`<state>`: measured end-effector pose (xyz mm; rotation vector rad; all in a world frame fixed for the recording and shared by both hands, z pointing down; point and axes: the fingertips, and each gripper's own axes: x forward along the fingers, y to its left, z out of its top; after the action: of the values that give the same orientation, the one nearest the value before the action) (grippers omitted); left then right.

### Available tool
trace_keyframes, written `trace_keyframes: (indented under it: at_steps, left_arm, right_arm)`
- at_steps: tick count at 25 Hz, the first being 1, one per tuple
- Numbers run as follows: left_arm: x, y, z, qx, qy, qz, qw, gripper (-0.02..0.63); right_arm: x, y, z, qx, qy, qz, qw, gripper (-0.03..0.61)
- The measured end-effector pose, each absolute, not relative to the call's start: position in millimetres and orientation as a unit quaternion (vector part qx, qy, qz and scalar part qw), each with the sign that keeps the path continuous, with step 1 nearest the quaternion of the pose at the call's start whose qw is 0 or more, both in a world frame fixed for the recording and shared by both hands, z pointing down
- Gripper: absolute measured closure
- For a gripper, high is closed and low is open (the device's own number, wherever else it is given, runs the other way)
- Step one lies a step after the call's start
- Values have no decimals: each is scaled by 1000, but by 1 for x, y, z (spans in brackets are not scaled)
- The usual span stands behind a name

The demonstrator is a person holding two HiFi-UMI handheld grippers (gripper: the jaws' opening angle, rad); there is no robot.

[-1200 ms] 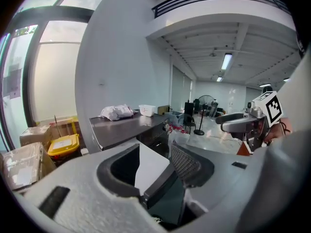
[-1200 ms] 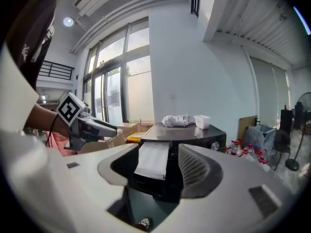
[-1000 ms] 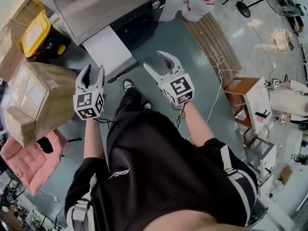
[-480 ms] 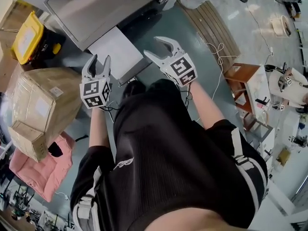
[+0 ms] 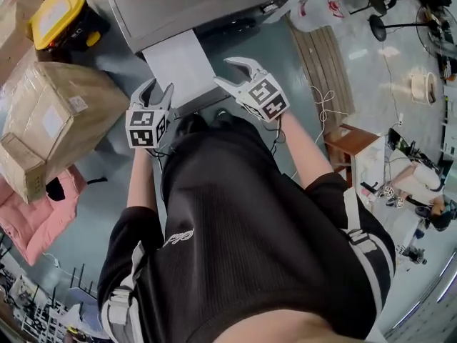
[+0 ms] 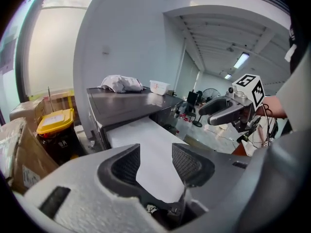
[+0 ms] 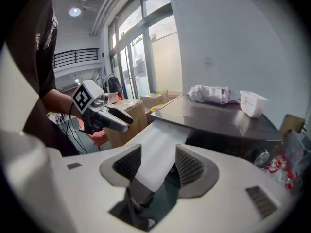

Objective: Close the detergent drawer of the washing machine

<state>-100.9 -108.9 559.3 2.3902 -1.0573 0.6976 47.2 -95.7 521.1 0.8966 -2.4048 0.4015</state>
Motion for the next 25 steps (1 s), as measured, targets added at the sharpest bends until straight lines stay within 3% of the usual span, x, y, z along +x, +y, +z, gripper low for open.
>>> trace_keyframes:
  at_steps: [11, 25]
  left_arm:
    - [-98, -39, 587, 819, -425, 297, 246, 400]
    - [-100, 11, 627, 776, -466, 337, 260, 397]
  right_arm:
    - [50, -38, 568, 173, -915, 166, 326, 360]
    - [57, -6, 610, 167, -914, 159, 334, 410]
